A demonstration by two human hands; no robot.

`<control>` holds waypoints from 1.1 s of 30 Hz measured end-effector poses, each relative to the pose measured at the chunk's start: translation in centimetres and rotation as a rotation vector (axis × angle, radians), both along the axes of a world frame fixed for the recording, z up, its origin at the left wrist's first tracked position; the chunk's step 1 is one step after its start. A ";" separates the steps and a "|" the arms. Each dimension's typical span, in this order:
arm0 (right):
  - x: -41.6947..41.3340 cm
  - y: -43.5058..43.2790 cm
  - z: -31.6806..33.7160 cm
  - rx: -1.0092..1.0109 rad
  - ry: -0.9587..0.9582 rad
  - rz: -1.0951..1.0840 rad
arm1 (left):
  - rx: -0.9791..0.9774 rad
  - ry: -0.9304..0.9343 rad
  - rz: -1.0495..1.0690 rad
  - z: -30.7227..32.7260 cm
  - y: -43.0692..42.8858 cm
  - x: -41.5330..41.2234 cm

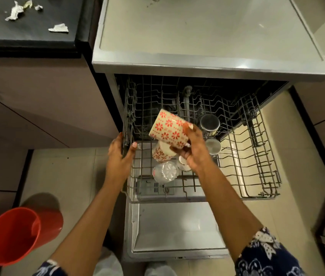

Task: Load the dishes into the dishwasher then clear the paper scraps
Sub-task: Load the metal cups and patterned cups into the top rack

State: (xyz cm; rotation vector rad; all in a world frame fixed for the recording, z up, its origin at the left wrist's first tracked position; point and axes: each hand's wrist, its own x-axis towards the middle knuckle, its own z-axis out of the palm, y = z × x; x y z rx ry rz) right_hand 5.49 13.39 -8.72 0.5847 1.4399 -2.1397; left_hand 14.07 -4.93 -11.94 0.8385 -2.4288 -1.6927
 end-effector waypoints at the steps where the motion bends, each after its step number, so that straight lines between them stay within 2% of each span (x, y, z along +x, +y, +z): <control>1: -1.6 -0.2 0.3 0.086 0.058 0.019 | -0.032 -0.020 -0.009 -0.8 -0.2 -0.8; 3: -5.0 -0.8 0.1 0.286 0.199 0.074 | -0.035 -0.058 -0.029 -2.2 -0.5 -2.1; 5: -8.2 -1.6 -0.5 0.627 0.395 0.197 | -0.028 -0.069 -0.035 -3.5 -1.0 -3.1; 8: -11.7 -3.5 -1.7 1.158 0.609 0.526 | -0.044 -0.033 -0.090 -5.6 -1.8 -3.6; 10: -12.8 -4.7 -2.5 1.354 0.677 0.722 | -0.076 -0.035 -0.108 -6.6 -2.1 -3.6; 13: -13.3 -6.1 -3.9 1.404 0.712 0.865 | -0.160 -0.045 -0.092 -6.2 -1.8 -3.4; 16: -13.1 -6.6 -4.6 1.411 0.719 0.918 | -0.211 -0.075 -0.061 -5.3 -1.2 -3.2; 23: -12.6 -7.0 -6.6 1.387 0.710 0.924 | -0.280 -0.117 -0.047 -4.9 -0.8 -3.0; 30: -12.4 -7.0 -8.6 1.343 0.674 0.827 | -0.281 -0.082 -0.071 -4.6 -0.7 -2.8; 33: -12.5 -6.8 -9.2 1.309 0.663 0.852 | -0.305 -0.067 -0.070 -4.7 -0.5 -2.8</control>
